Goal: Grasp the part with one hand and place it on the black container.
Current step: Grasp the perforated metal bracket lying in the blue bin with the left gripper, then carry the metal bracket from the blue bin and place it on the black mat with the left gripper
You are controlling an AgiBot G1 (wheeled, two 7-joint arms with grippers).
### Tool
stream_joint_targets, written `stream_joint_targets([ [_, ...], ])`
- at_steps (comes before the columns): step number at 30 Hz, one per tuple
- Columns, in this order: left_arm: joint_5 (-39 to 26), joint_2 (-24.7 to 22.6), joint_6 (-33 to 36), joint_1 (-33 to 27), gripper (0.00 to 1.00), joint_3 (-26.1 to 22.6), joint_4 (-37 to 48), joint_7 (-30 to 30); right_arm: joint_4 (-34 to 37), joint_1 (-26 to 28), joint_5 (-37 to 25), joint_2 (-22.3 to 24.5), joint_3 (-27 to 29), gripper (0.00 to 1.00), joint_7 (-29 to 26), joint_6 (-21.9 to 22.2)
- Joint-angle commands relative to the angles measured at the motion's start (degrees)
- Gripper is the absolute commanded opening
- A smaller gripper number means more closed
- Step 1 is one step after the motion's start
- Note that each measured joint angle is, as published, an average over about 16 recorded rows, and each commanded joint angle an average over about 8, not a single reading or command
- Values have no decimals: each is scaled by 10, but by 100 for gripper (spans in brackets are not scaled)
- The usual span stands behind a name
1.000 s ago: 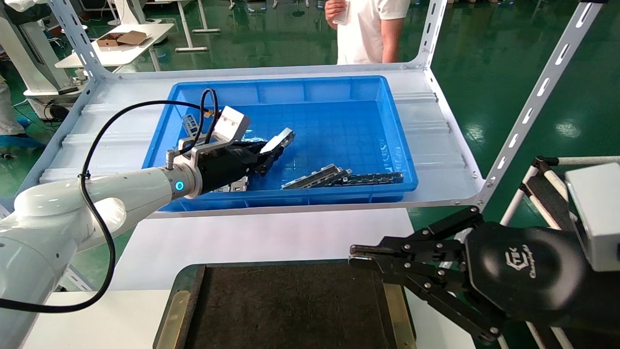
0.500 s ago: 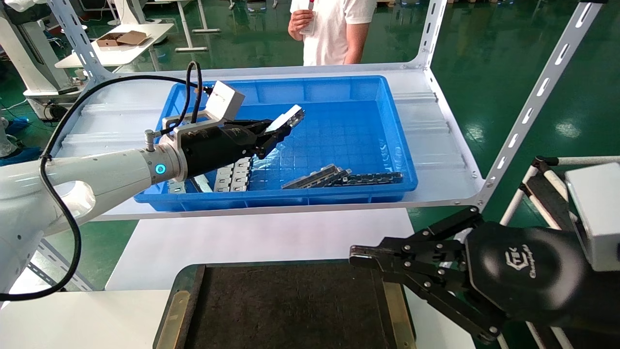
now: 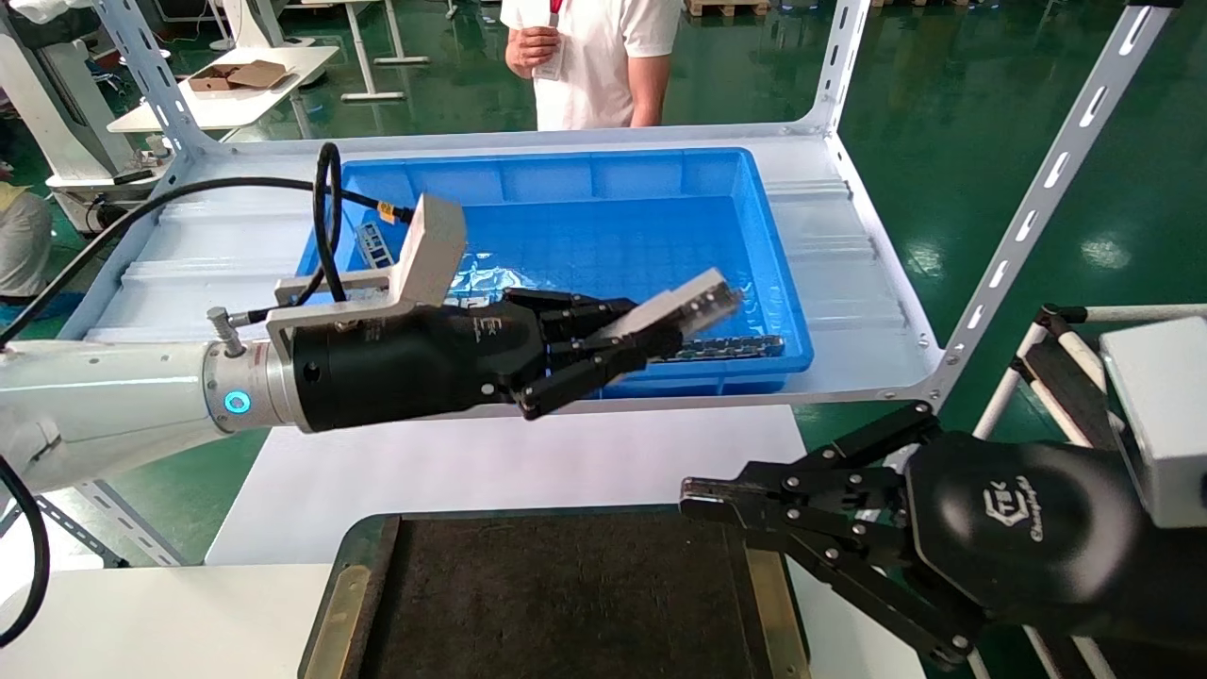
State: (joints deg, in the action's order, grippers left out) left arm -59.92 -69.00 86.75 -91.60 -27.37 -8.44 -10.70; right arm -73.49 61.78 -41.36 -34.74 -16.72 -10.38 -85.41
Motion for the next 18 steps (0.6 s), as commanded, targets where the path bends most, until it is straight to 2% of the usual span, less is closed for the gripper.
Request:
stream_joint_targets([
  [1,6,1,39,7,0,3,1,0,0,0,0,0,0,0,0,0],
  [7,42,13,48,76,0,-2,-84,36,0,0,0,0,0,0,0,0],
  [18,113,69,19,249,0,-18,-274,127,0,0,0,0,-1,0,0,0],
])
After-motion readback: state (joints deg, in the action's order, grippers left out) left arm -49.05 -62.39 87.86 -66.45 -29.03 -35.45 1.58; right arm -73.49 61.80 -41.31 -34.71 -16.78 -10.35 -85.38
